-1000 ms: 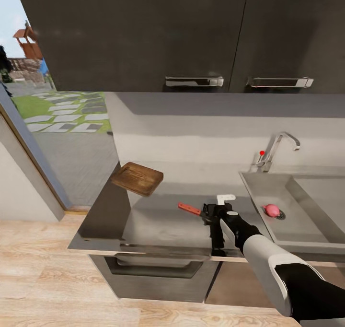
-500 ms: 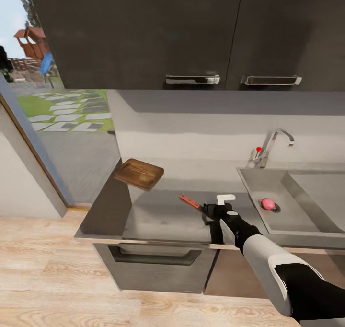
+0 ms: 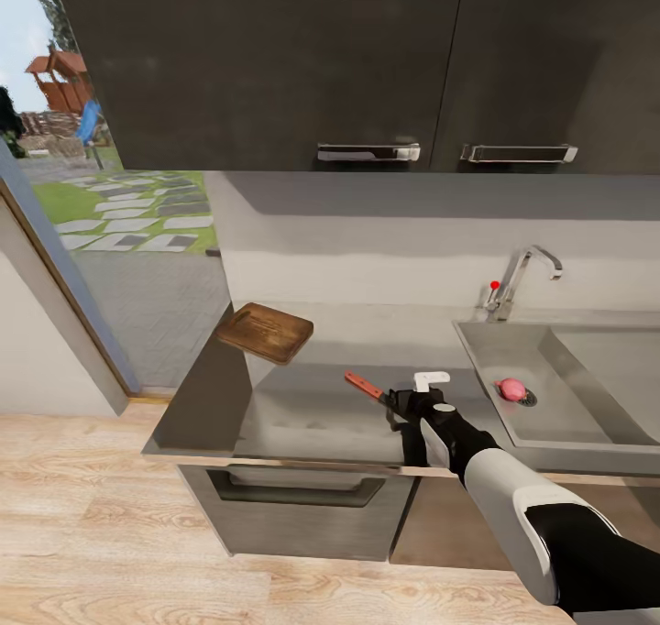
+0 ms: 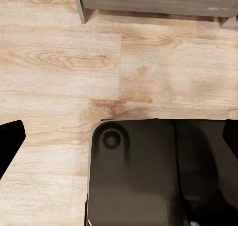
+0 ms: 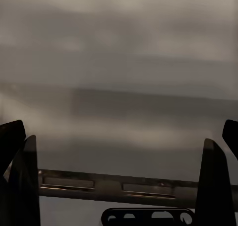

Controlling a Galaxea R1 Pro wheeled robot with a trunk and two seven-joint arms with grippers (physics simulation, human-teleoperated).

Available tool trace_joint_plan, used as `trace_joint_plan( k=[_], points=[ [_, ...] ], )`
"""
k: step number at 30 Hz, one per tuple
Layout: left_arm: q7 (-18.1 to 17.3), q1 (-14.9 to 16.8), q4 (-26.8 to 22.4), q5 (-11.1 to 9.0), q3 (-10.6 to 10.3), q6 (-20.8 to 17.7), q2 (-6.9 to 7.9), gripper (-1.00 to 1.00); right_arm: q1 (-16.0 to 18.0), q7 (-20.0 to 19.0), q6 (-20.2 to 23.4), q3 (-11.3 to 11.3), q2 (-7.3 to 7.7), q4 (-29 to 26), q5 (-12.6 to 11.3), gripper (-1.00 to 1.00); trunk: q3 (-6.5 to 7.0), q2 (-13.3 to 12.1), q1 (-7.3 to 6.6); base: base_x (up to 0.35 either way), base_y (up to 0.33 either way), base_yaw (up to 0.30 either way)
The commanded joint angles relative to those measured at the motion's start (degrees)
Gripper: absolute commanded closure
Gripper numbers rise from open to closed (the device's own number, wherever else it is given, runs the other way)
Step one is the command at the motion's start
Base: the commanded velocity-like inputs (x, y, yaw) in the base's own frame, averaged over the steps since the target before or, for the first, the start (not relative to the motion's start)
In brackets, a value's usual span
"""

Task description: In the kitchen, take the Vidalia onion out of the sink, dice it on the chopping board with the paring knife, put the diced onion into the bowl on the countertop, then place both the paring knife and the chopping board into the sink.

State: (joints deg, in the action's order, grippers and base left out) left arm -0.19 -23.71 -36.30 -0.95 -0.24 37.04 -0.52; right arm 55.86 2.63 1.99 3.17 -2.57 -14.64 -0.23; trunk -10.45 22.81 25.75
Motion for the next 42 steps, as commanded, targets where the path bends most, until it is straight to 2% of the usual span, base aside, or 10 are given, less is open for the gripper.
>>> trace_joint_plan(
  k=[1, 10, 27, 42],
  points=[
    [0.0, 0.0, -0.1, -0.1, 0.0, 0.1, 0.0, -1.0, 0.0, 0.3, 0.2, 0.3, -0.02, 0.0, 0.0, -1.0, -0.1, 0.1, 0.04, 0.0, 0.0, 0.0],
    [0.0, 0.0, -0.2, -0.1, 0.0, 0.1, 0.0, -1.0, 0.0, 0.3, 0.2, 0.3, -0.07, 0.0, 0.0, -1.0, -0.1, 0.1, 0.04, 0.0, 0.088, 0.0],
    [0.0, 0.0, -0.2, -0.1, 0.0, 0.1, 0.0, -1.0, 0.0, 0.3, 0.2, 0.3, -0.07, 0.0, 0.0, -1.0, -0.1, 0.1, 0.04, 0.0, 0.246, 0.0],
    [0.2, 0.0, -0.2, -0.1, 0.0, 0.1, 0.0, -1.0, 0.0, 0.3, 0.2, 0.3, -0.07, 0.0, 0.0, -1.0, -0.1, 0.1, 0.04, 0.0, 0.025, 0.0]
  ],
)
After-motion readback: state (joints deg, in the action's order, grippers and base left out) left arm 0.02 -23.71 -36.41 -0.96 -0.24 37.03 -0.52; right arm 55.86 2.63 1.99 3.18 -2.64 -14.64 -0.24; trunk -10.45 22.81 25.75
